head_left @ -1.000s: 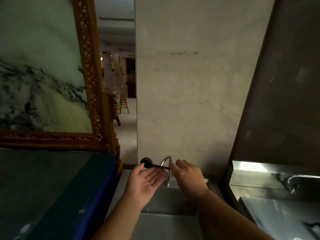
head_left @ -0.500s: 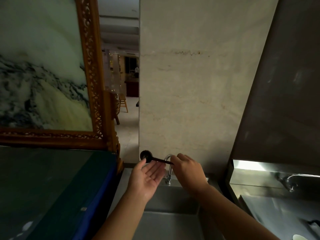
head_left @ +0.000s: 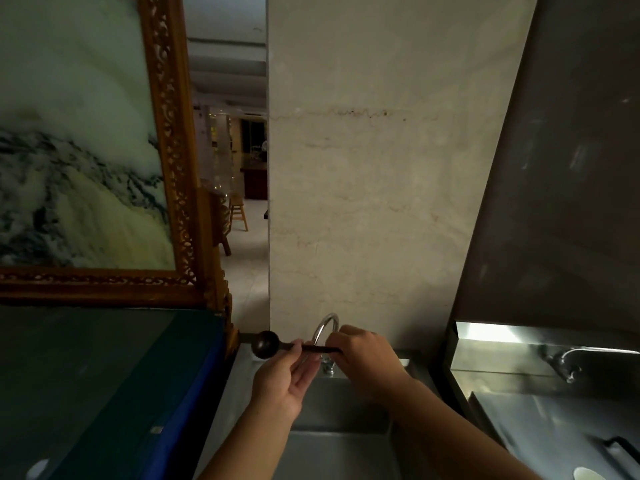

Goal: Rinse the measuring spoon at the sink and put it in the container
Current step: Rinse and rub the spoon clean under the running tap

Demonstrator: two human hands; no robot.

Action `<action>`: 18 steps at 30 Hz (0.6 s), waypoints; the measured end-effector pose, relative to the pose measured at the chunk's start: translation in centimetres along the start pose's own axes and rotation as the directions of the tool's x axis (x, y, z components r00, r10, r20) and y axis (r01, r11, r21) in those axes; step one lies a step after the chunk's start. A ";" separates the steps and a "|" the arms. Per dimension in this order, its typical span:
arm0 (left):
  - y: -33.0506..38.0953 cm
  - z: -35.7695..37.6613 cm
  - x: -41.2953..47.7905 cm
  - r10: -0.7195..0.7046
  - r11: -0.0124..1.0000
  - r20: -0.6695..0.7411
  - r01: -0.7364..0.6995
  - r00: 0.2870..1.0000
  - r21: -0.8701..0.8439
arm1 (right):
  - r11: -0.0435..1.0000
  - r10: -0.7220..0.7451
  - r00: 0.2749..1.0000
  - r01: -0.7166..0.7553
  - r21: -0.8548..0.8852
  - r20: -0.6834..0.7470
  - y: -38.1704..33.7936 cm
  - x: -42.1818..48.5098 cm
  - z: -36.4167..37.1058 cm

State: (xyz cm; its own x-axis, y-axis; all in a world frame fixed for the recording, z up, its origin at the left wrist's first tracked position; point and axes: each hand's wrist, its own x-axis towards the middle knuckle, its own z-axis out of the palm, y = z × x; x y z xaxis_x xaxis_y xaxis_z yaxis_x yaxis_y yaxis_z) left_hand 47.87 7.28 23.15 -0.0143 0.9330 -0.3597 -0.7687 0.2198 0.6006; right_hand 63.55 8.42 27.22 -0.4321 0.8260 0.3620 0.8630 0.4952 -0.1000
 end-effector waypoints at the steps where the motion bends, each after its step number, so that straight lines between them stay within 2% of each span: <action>1: 0.0 0.0 0.0 0.001 1.000 -0.002 -0.001 1.000 0.003 | 1.000 0.008 1.000 -0.007 -0.008 0.012 0.1 0.0 -0.2; 9: 1.0 2.7 0.3 0.001 1.000 0.052 -0.001 0.999 0.007 | 0.997 0.046 0.998 -0.049 -0.056 -0.052 1.6 0.4 -3.1; 12: 0.6 2.7 0.2 -0.013 1.000 0.053 0.012 0.999 0.006 | 0.995 0.056 0.998 -0.058 -0.078 -0.020 1.8 0.0 -2.9; 18: 0.7 1.3 -0.1 -0.009 0.999 0.022 0.010 1.000 -0.047 | 0.995 -0.030 0.999 0.026 -0.098 -0.041 1.4 0.2 -2.2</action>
State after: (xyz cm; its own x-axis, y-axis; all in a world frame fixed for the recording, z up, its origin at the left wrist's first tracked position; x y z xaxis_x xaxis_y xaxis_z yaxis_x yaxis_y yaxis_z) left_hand 48.16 7.69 24.55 0.0067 0.9372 -0.3487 -0.7979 0.2152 0.5630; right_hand 65.25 8.72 29.20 -0.4468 0.7990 0.4024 0.8729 0.4879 0.0007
